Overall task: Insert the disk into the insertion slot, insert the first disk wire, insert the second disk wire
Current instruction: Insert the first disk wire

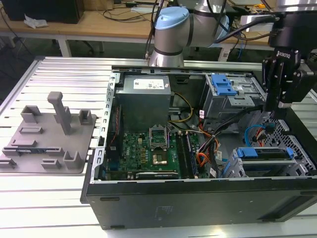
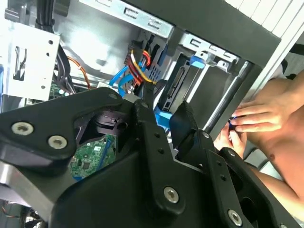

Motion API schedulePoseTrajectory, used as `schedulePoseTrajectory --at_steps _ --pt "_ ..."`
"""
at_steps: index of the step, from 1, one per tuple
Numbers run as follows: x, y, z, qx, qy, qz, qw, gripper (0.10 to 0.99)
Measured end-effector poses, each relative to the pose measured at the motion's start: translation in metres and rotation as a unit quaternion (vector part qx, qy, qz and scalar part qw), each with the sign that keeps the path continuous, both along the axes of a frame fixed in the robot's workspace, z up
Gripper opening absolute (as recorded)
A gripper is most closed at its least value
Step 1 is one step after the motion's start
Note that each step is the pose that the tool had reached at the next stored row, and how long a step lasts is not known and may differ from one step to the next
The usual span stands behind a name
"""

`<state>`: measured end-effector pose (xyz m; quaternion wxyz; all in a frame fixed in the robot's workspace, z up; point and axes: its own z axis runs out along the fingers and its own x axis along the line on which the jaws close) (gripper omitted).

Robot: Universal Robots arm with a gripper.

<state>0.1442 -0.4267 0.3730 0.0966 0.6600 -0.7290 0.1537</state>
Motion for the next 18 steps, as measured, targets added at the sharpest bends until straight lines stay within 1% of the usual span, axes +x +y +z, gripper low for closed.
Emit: schedulePoseTrajectory --at_steps 3,4,7,10,14,18 --pt "0.0000 0.0000 -0.0032 0.0000 -0.0004 0.016 0.9999 0.412" --pt "-0.0007 0.0000 -0.0059 -0.0001 -0.0004 0.017 0.9998 0.412" --pt "-0.0011 0.0000 -0.0103 -0.0002 -0.0005 0.018 0.9998 0.412" --pt "-0.0012 0.0000 -0.0105 -0.0004 -0.0005 0.018 0.9998 0.412" --pt "-0.0015 0.0000 -0.0144 -0.0043 -0.0002 0.018 0.9998 0.412" --pt "-0.0017 0.0000 -0.0182 -0.0108 -0.0001 0.018 0.9998 0.412"
